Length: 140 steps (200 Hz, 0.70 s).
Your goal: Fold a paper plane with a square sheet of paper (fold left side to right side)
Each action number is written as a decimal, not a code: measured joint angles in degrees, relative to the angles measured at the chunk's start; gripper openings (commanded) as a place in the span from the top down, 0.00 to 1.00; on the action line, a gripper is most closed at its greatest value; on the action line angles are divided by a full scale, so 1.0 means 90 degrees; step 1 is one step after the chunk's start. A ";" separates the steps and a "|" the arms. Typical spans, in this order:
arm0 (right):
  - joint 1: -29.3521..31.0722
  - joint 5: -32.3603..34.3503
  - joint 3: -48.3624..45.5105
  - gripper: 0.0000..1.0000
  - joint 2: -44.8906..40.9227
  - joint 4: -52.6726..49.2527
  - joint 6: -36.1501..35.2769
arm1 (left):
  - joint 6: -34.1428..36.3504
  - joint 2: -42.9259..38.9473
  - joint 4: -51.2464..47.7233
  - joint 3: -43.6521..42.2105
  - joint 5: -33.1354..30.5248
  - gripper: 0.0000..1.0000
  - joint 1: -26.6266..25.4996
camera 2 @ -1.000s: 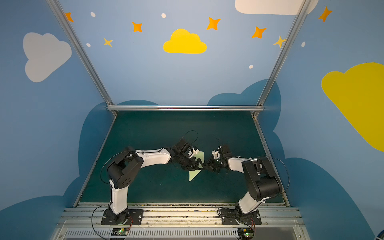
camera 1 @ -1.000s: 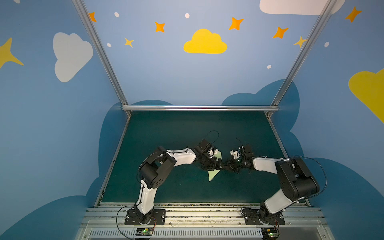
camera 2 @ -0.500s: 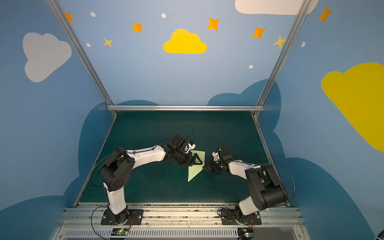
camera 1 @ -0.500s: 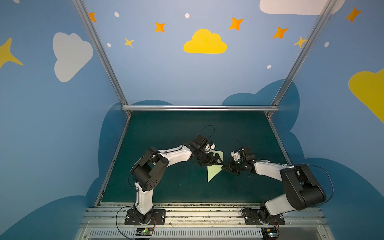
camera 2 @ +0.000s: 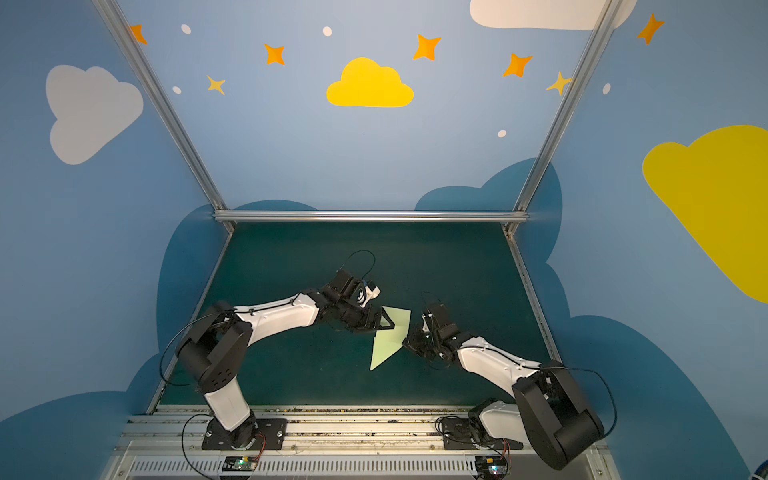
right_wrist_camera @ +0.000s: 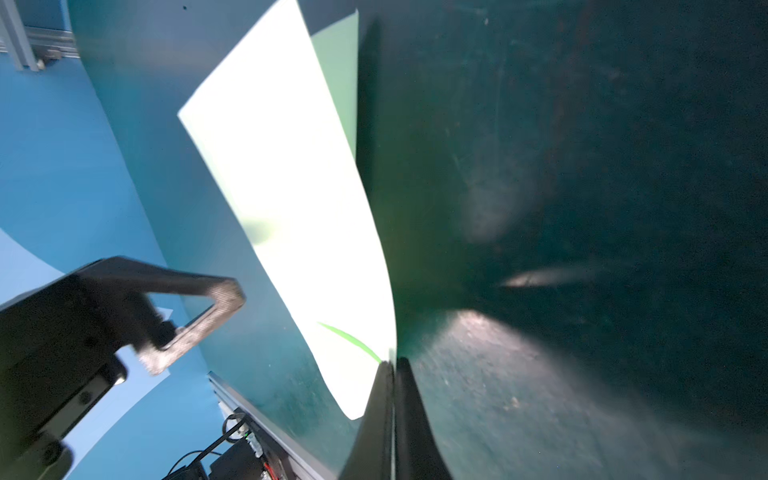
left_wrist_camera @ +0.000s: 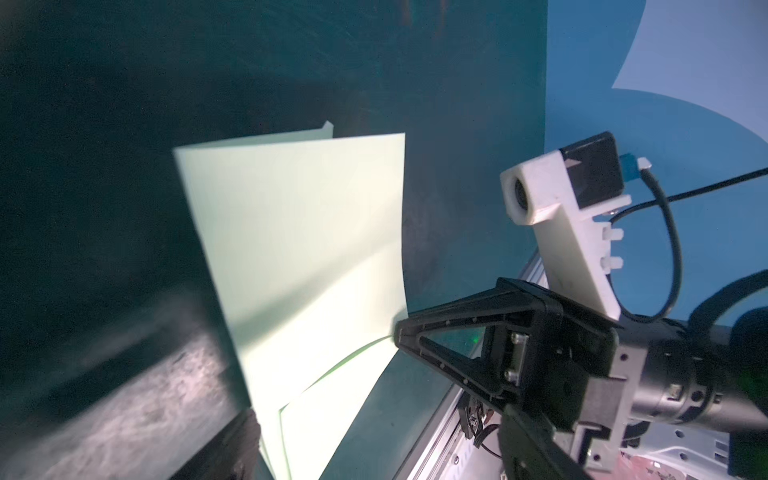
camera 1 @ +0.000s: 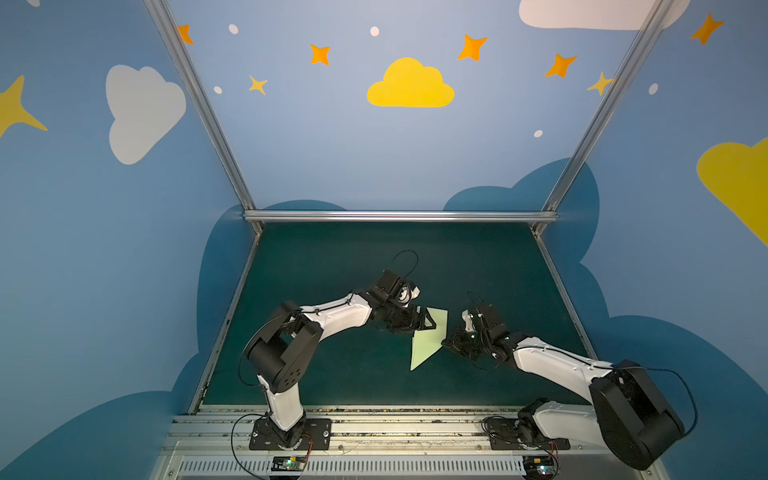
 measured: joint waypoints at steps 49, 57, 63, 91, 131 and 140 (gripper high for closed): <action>0.0121 0.0141 0.0112 1.00 0.0002 -0.0102 0.0148 | 0.0321 -0.1064 -0.0010 -0.0896 -0.0840 0.60 -0.0124; 0.0151 0.0153 0.0168 1.00 0.0002 -0.0134 0.0163 | 0.0379 -0.1197 -0.0022 -0.1005 -0.1001 0.59 -0.0214; 0.0172 0.0160 0.0216 1.00 -0.0002 -0.0148 0.0172 | 0.0440 -0.1282 -0.0027 -0.1073 -0.1107 0.57 -0.0304; 0.0257 0.0209 0.0488 1.00 -0.0034 -0.0236 0.0204 | 0.0622 -0.1503 0.0022 -0.1265 -0.1588 0.49 -0.0780; 0.0432 0.0301 0.0772 1.00 -0.0053 -0.0376 0.0272 | 0.0760 -0.1515 0.0170 -0.1421 -0.2390 0.49 -0.1438; 0.0474 0.0321 0.0821 1.00 -0.0053 -0.0413 0.0279 | 0.0787 -0.1511 0.0211 -0.1421 -0.2616 0.49 -0.1581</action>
